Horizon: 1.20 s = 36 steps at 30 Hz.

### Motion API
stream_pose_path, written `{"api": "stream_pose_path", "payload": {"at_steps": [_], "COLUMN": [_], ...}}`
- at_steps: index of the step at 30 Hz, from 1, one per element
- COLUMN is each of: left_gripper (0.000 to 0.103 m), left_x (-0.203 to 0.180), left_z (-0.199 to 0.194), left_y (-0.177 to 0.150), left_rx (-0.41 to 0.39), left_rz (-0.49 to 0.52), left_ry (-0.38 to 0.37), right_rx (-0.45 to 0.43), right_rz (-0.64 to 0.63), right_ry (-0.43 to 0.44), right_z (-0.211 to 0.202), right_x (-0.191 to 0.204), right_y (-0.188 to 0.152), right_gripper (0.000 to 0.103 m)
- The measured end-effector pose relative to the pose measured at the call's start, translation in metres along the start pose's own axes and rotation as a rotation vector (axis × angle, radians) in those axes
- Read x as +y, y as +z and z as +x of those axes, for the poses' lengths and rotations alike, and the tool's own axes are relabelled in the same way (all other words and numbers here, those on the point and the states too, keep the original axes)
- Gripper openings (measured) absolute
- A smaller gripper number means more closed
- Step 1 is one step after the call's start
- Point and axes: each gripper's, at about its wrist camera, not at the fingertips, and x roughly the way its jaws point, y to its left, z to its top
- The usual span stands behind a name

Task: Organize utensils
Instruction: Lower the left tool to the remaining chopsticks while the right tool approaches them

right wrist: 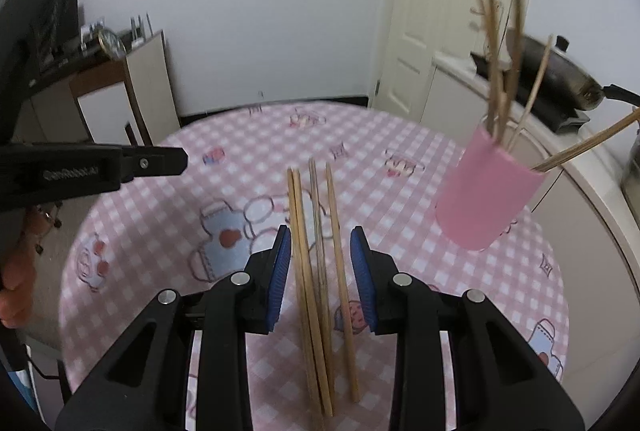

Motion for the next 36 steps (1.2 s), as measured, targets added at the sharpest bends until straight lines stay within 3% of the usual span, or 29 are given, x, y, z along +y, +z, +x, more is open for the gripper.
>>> {"api": "stream_pose_path", "payload": {"at_steps": [12,14,15,16,19,29,36], "left_gripper": [0.007,0.023,0.055,0.07,0.07,0.07,0.067], "left_x": [0.014,0.014,0.015,0.017,0.016,0.01,-0.004], "left_z": [0.051,0.058,0.06,0.06,0.063,0.092,0.105], "left_y": [0.006,0.009,0.01,0.011,0.016,0.026,0.031], "left_rx": [0.122,0.137,0.134,0.113,0.095,0.164,0.19], "left_rz": [-0.077,-0.094,-0.105,-0.127,-0.134,-0.154,-0.105], "left_ry": [-0.059,-0.075,-0.074,-0.072,-0.056,-0.051,0.036], "right_rx": [0.118,0.133,0.139,0.144,0.152,0.179,0.181], "right_rz": [-0.003,0.006,0.007,0.008,0.008,-0.001,0.013], "right_ry": [-0.041,-0.027,-0.023,-0.016,-0.01,0.034,0.052], "right_z": [0.06,0.068,0.071,0.074,0.082,0.097,0.095], "right_x": [-0.018,-0.021,-0.022,-0.024,-0.027,-0.032,-0.04], "right_y": [0.004,0.007,0.008,0.01,0.012,0.017,0.014], "right_gripper": [0.029,0.029,0.029,0.029,0.029,0.029,0.029]}}
